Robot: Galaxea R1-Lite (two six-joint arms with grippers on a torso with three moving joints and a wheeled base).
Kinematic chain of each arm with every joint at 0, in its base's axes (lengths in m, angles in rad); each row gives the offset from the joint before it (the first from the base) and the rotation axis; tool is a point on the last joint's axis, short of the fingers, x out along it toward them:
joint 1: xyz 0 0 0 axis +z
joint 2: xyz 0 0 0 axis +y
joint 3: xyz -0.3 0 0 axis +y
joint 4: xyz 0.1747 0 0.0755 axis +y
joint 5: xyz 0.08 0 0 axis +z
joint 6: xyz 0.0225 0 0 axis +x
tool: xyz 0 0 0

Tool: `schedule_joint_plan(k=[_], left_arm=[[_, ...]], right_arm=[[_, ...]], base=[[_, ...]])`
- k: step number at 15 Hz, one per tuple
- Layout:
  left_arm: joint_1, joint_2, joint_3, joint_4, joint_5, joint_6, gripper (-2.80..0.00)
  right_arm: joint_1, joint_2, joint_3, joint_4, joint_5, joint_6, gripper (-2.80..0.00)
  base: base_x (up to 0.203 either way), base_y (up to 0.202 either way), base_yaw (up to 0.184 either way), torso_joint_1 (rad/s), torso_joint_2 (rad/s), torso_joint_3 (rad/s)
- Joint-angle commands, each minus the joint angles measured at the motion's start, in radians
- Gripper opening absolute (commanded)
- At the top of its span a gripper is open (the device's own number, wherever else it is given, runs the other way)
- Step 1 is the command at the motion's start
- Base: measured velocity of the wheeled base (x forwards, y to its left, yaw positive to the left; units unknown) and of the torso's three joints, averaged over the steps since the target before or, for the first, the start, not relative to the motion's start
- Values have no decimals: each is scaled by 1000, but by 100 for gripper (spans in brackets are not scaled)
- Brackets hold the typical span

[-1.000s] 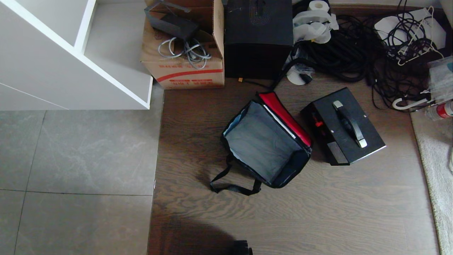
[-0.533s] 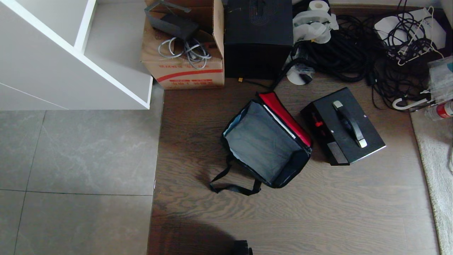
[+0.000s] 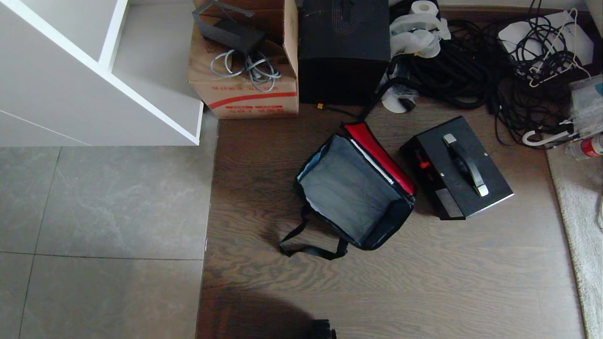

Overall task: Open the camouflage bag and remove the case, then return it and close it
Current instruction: Grip the handle again

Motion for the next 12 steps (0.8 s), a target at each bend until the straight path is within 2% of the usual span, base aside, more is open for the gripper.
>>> schedule_joint_plan(k=[1, 12], left_arm=[[0, 2, 0, 0, 0, 0, -280], [0, 2, 0, 0, 0, 0, -280]], right_arm=[[0, 4, 2, 0, 0, 0, -280], [0, 4, 2, 0, 0, 0, -280]], base=[[0, 0, 0, 0, 0, 0], [0, 0, 0, 0, 0, 0]])
